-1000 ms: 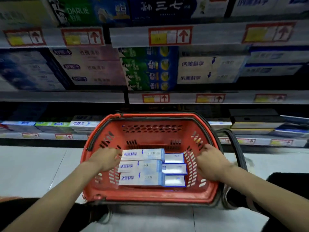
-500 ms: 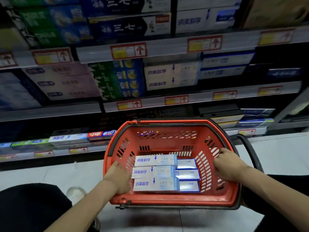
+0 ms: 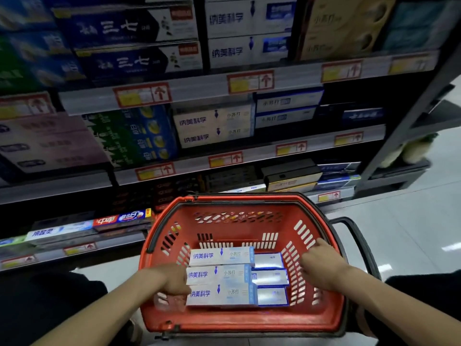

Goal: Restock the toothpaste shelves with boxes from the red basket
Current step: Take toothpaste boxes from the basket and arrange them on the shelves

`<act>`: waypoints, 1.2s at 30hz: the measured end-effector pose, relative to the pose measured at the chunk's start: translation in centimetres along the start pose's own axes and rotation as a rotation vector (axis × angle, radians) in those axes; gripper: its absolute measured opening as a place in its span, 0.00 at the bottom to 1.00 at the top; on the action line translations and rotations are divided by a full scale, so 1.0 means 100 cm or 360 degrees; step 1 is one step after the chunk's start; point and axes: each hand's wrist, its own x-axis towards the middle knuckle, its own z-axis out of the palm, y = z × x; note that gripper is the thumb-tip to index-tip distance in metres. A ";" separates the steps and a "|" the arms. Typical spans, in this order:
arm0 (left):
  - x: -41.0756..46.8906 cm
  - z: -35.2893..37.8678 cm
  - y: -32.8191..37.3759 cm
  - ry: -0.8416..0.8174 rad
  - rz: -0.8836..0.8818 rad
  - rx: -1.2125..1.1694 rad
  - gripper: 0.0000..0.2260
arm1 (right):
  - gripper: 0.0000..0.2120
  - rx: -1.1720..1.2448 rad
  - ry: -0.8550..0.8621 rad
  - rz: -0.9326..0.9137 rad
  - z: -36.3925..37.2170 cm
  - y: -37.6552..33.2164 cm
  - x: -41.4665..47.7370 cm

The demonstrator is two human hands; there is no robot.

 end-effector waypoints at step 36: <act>-0.018 -0.114 -0.010 0.0695 -0.0207 -0.0784 0.13 | 0.31 0.2618 0.0139 0.1201 0.010 -0.125 0.144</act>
